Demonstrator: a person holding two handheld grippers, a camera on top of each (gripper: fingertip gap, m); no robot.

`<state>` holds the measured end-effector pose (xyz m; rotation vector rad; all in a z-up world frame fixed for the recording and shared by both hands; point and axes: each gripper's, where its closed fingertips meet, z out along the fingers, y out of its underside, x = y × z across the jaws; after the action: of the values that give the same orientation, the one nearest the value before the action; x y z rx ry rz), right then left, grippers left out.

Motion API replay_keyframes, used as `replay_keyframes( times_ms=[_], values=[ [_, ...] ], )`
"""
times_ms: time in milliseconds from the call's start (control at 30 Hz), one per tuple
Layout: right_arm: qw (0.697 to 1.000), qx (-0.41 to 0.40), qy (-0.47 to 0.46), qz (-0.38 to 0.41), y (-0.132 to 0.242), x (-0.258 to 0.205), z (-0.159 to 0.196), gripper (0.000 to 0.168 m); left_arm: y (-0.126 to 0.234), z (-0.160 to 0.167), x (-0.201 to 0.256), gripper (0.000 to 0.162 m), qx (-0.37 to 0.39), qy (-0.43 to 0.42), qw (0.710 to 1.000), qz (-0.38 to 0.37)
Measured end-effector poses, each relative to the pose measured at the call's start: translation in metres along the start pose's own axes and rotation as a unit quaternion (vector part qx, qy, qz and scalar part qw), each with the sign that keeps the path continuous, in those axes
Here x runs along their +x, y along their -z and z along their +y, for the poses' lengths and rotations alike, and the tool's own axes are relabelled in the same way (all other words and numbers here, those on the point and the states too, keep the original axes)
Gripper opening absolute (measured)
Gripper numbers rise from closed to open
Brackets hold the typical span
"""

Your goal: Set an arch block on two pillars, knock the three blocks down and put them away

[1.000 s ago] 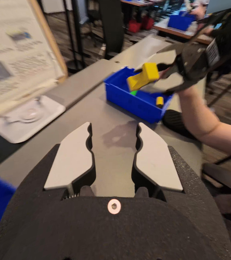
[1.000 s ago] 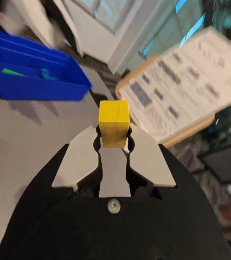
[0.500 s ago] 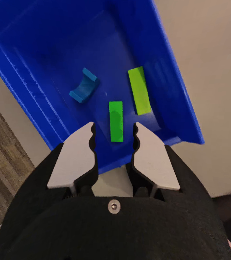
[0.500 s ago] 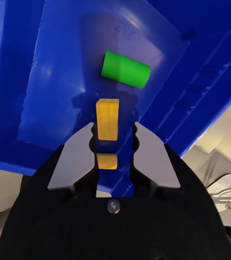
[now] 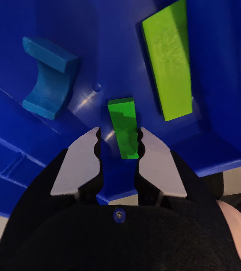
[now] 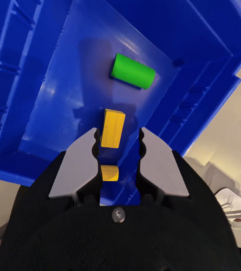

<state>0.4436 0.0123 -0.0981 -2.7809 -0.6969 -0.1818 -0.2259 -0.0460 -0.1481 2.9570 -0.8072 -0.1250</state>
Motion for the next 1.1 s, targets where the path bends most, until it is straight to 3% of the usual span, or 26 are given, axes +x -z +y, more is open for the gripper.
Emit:
replay_keyframes(
  times_ms=[100, 267, 333, 400, 500, 600, 733, 800, 900, 1000, 1033, 1067, 1100],
  values=[
    [1.0, -0.001, 0.001, 0.001, 0.0, 0.001, 0.0, 0.053, -0.008, 0.001, 0.008, 0.035, -0.021, -0.015, 0.999, 0.026],
    [1.0, 0.024, -0.005, 0.019, 0.012, 0.005, -0.008, 0.053, 0.006, -0.006, -0.002, 0.033, 0.018, -0.02, 1.0, -0.004],
    [0.998, 0.049, -0.014, 0.04, 0.024, 0.009, -0.017, 0.053, 0.033, -0.015, -0.003, 0.033, 0.087, -0.014, 0.996, -0.008],
    [0.994, 0.089, -0.023, 0.066, 0.044, 0.011, -0.029, 0.053, 0.078, -0.033, 0.012, 0.033, 0.204, -0.032, 0.978, 0.008],
    [0.975, 0.197, -0.012, 0.104, 0.09, -0.001, -0.063, 0.051, 0.162, -0.058, 0.077, 0.033, 0.394, -0.151, 0.904, 0.07],
    [0.933, 0.348, 0.074, 0.045, 0.141, -0.069, -0.11, 0.049, 0.217, -0.064, 0.152, 0.032, 0.497, -0.28, 0.814, 0.106],
    [0.821, 0.465, 0.284, -0.172, 0.184, -0.234, -0.127, 0.05, 0.235, -0.079, 0.22, 0.032, 0.526, -0.357, 0.762, 0.125],
    [0.787, 0.456, 0.337, -0.243, 0.182, -0.293, -0.121, 0.054, 0.234, -0.091, 0.242, 0.032, 0.529, -0.367, 0.754, 0.132],
    [0.789, 0.441, 0.344, -0.254, 0.159, -0.332, -0.131, 0.06, 0.221, -0.099, 0.264, 0.032, 0.506, -0.385, 0.758, 0.148],
    [0.78, 0.425, 0.334, -0.315, 0.147, -0.356, -0.131, 0.059, 0.205, -0.106, 0.268, 0.032, 0.484, -0.395, 0.77, 0.129],
    [0.78, 0.418, 0.329, -0.329, 0.144, -0.36, -0.13, 0.054, 0.202, -0.107, 0.27, 0.032, 0.479, -0.398, 0.771, 0.135],
    [0.781, 0.418, 0.33, -0.328, 0.141, -0.361, -0.131, 0.036, 0.201, -0.106, 0.272, 0.032, 0.475, -0.401, 0.77, 0.143],
    [0.783, 0.42, 0.334, -0.316, 0.136, -0.358, -0.133, 0.033, 0.2, -0.107, 0.27, 0.032, 0.474, -0.398, 0.773, 0.139]
  ],
)
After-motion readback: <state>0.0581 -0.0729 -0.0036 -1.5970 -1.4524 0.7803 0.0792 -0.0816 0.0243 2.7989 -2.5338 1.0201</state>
